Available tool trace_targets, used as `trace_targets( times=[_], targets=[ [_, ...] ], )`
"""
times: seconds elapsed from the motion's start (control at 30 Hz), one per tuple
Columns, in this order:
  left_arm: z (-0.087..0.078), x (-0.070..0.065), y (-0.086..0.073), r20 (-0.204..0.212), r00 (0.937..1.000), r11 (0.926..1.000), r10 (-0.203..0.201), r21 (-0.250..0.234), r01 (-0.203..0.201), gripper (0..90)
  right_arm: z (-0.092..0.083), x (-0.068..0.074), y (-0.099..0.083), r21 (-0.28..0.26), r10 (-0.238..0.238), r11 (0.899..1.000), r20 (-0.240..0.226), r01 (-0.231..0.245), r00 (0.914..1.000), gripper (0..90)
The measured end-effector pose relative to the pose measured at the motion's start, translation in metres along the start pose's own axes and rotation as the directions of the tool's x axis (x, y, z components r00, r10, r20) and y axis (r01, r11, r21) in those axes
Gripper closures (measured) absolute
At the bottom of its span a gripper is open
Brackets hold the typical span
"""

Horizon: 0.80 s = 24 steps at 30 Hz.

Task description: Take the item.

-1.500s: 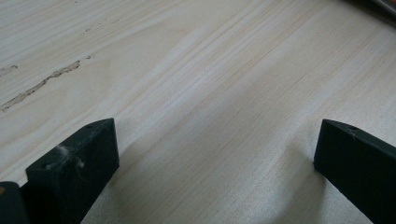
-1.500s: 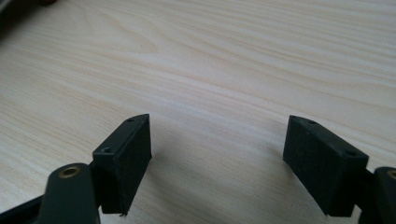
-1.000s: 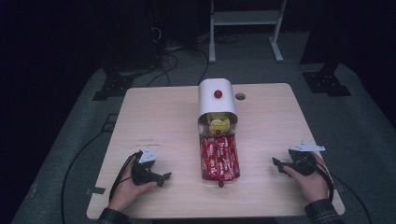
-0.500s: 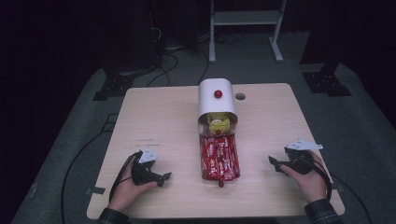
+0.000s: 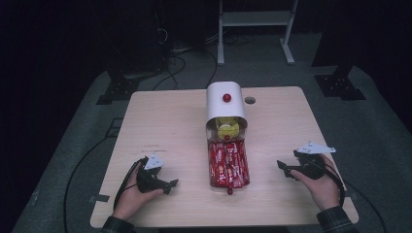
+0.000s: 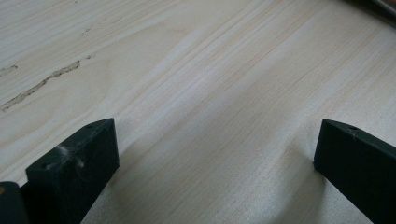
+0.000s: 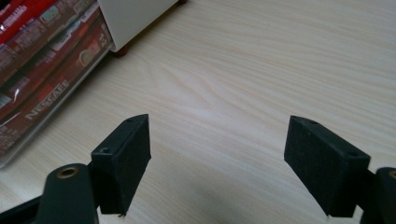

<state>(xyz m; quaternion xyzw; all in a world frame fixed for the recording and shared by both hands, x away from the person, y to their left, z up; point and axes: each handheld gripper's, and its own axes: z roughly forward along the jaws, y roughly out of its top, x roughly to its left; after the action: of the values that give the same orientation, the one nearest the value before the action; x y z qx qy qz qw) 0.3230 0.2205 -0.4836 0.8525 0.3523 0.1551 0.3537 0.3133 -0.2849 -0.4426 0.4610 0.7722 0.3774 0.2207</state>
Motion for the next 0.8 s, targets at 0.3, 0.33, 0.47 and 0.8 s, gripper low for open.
trace_targets(
  times=[0.3, 0.33, 0.47, 0.8],
  targets=[
    [0.000, 0.000, 0.000, -0.001, 1.0000, 1.0000, 0.002, 0.001, -0.002, 0.0, -0.006, 0.001, 0.008, -0.017, -0.002, 1.000, -0.009, 0.002, 1.0000, 21.2],
    [0.000, 0.000, 0.000, -0.001, 1.0000, 1.0000, 0.003, 0.001, -0.003, 0.0, -0.007, 0.002, 0.009, -0.020, -0.005, 1.000, -0.011, 0.005, 0.9999, 21.1],
    [0.000, 0.000, 0.000, 0.000, 1.0000, 1.0000, 0.001, 0.000, -0.001, 0.0, -0.008, 0.004, 0.013, -0.026, -0.012, 1.000, -0.015, 0.011, 0.9998, 20.8],
    [0.000, 0.000, 0.000, 0.000, 1.0000, 1.0000, 0.002, 0.003, -0.002, 0.0, -0.010, 0.009, 0.020, -0.039, -0.024, 0.999, -0.032, 0.023, 0.9992, 20.9]
  ],
)
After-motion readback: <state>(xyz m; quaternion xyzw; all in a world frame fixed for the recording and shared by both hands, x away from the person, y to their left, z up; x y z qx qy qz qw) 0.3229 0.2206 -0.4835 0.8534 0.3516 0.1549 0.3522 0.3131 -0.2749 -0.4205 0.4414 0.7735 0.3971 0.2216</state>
